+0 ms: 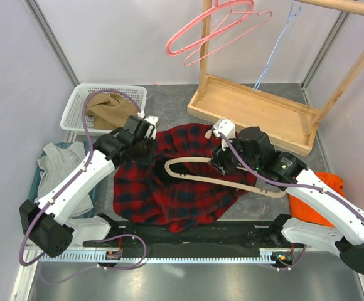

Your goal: Place the skirt on the hanger

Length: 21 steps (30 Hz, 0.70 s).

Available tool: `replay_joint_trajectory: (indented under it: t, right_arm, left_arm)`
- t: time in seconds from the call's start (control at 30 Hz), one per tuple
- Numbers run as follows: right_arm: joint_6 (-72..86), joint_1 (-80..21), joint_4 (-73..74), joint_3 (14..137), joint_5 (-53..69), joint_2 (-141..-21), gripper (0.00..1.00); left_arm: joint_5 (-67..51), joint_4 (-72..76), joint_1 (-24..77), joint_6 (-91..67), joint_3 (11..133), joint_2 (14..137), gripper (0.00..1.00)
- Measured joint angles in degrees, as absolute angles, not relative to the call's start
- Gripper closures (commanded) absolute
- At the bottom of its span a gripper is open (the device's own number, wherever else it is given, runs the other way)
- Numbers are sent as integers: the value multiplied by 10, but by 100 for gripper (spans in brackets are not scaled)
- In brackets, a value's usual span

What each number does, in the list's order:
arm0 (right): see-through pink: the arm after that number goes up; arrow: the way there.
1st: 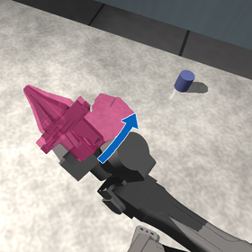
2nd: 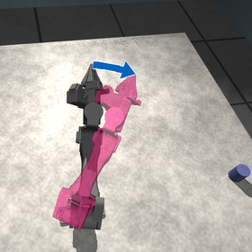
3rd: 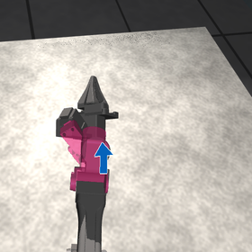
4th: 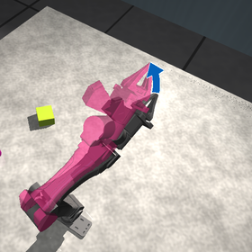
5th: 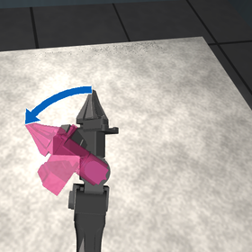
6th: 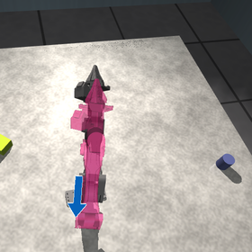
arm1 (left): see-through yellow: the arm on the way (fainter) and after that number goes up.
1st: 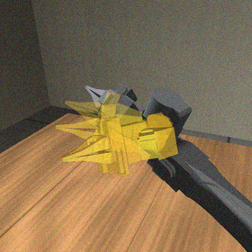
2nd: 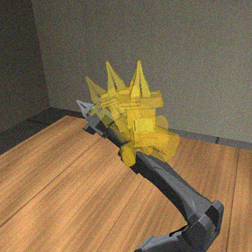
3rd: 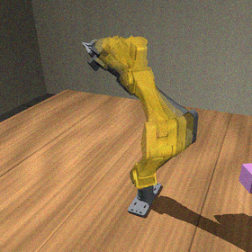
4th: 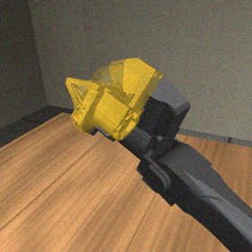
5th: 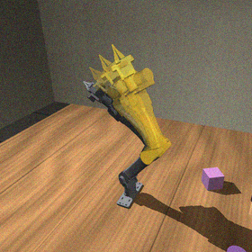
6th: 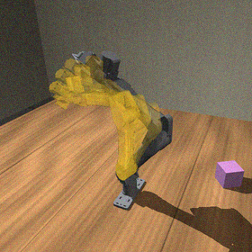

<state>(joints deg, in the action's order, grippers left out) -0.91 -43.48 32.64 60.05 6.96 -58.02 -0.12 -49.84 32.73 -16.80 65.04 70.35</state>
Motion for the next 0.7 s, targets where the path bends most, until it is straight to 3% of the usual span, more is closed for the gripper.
replay_joint_trajectory:
  t: [0.3,0.7]
  right_arm:
    - [-8,-506,221,587,36,-639,100]
    - [14,-612,-71,425,-67,-657,100]
  left_arm:
    - [-73,-523,328,-152,705,681,98]
    - [-203,-498,329,-145,717,681,98]
